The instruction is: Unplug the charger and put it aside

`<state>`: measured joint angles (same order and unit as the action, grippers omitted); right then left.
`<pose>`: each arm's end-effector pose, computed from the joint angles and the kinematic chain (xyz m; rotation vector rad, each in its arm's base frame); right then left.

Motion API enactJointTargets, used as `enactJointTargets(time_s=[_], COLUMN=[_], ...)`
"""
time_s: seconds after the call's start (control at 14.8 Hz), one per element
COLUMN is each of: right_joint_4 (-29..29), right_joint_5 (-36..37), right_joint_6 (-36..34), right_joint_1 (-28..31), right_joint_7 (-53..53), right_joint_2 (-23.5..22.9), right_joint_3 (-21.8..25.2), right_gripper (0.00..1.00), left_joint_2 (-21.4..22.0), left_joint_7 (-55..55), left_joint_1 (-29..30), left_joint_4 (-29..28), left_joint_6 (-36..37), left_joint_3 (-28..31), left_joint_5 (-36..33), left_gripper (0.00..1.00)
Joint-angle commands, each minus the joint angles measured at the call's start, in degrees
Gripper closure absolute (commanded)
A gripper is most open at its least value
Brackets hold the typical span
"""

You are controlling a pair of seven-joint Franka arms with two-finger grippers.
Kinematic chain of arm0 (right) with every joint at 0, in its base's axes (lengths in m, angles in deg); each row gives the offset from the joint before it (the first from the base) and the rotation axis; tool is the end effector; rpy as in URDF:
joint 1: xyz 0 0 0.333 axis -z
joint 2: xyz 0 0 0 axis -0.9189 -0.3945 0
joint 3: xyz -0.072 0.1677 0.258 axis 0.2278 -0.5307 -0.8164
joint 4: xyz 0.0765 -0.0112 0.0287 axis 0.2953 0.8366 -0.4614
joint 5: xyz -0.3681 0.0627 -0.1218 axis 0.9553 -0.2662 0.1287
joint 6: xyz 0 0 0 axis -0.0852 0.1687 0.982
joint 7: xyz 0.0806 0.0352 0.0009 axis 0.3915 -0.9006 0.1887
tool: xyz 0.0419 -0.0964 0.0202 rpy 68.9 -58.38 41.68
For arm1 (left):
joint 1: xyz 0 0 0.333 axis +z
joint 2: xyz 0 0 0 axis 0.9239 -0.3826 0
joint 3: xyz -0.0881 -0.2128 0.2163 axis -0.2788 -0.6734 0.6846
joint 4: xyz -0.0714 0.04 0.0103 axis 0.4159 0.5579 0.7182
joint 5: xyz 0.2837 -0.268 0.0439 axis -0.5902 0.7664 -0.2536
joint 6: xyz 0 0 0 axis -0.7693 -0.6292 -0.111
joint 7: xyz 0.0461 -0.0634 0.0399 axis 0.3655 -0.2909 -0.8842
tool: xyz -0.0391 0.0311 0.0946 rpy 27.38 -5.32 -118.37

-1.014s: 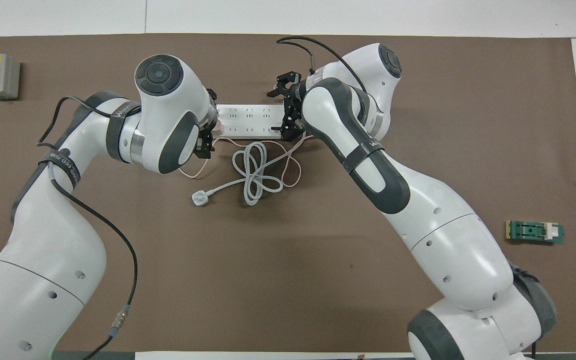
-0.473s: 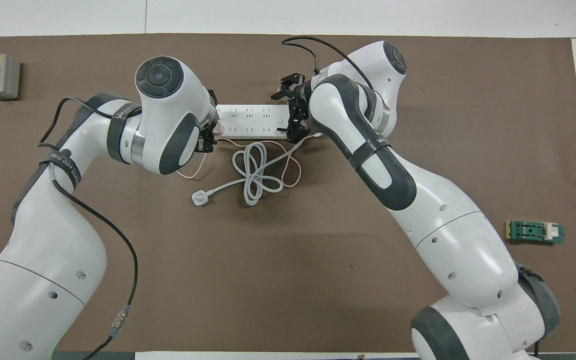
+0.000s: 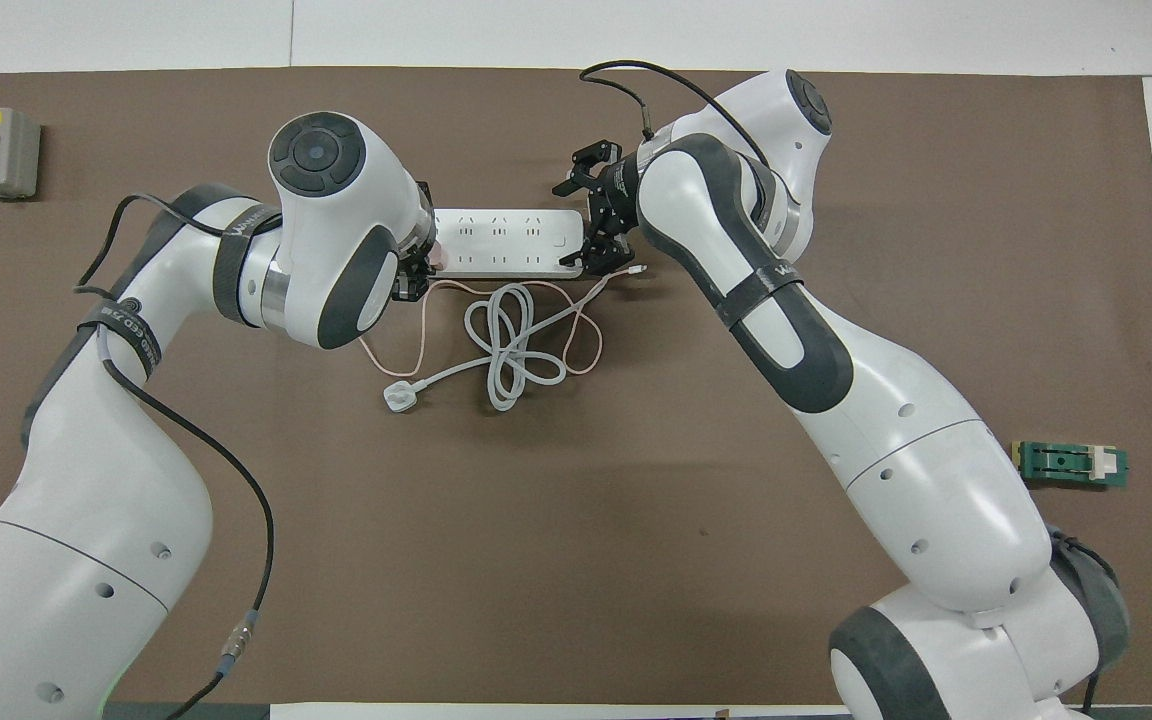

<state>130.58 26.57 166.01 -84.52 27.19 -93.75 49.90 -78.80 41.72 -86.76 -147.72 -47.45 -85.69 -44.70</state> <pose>0.7357 0.3053 0.2620 -1.8729 1.7630 0.7729 0.6430 -0.2835 0.3278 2.3446 1.9971 0.0400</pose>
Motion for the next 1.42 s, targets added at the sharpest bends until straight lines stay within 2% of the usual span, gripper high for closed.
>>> enactJointTargets(time_s=[0.0,0.41,0.68,0.95,1.15,1.35], right_joint_4=[-2.4,-2.3,-2.3,-2.3,-1.8,-1.7], right_joint_5=[0.5,0.4,0.5,1.2,3.8,3.9], right_joint_6=[-1.7,-2.7,-5.9,-3.0,2.2,3.4], right_joint_1=[0.4,0.2,0.3,-1.3,-2.5,-2.6], right_joint_7=[-1.0,-0.6,0.2,-0.3,-3.1,-3.7], right_joint_2=[-1.6,-1.3,-0.7,-0.5,-1.2,-1.5], right_joint_3=[-0.4,-0.5,0.0,0.9,0.8,0.8], right_gripper=[0.00,0.00,0.00,0.00,0.00,0.00], left_joint_2=[1.2,1.2,1.2,1.2,1.2,1.2], left_joint_7=[0.8,0.9,0.9,0.9,0.9,0.9], left_joint_1=[-0.4,-0.5,-0.5,-0.5,-0.5,-0.5], left_joint_4=[-0.2,0.3,0.3,0.3,0.3,0.3], left_joint_6=[0.2,0.4,0.7,0.7,0.7,0.7], left_joint_3=[0.5,0.6,0.6,0.6,0.6,0.6], left_joint_5=[-1.0,-1.0,-1.0,-1.0,-1.0,-1.0], left_gripper=[1.00,1.00,1.00,1.00,1.00,1.00])
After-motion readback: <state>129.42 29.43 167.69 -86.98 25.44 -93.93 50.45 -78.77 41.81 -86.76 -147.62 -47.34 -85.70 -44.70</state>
